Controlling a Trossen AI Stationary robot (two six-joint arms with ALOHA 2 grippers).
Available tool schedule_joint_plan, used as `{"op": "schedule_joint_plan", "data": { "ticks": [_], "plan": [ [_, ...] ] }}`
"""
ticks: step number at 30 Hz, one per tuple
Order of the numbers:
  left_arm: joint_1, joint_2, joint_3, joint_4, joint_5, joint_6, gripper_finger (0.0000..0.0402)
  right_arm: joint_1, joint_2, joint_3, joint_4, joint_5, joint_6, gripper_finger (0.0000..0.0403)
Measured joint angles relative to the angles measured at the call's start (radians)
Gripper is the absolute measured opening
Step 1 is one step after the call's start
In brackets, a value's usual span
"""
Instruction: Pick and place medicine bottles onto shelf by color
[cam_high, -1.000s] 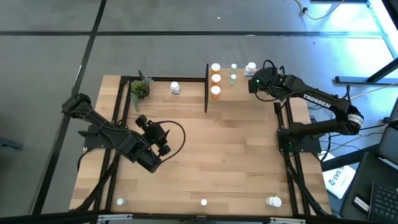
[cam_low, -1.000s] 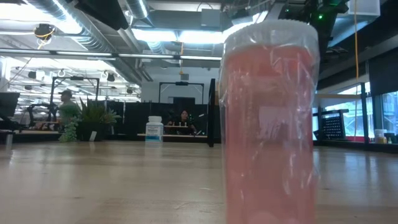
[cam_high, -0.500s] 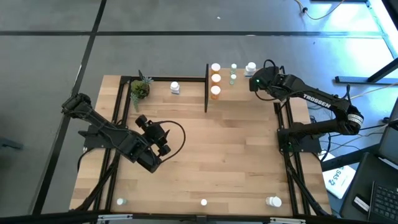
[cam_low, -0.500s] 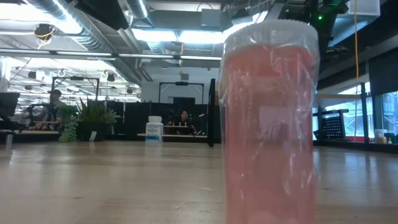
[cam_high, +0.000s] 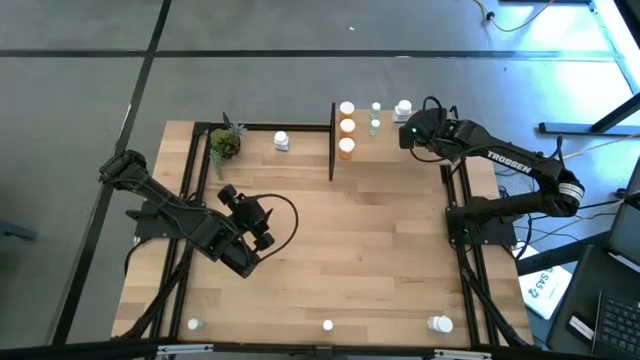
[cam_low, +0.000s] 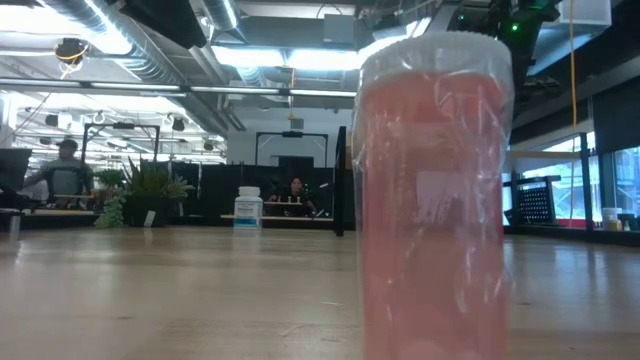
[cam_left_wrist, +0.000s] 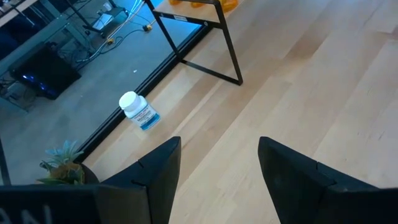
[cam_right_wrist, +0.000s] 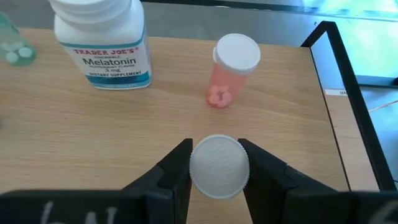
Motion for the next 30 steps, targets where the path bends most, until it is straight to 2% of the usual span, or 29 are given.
{"op": "schedule_joint_plan", "data": {
  "ticks": [30],
  "plan": [
    [0.000, 0.000, 0.000, 0.001, 0.000, 0.000, 0.0208, 0.000, 0.002, 0.000, 0.000, 0.011, -0.004, 0.0120]
  ]
}}
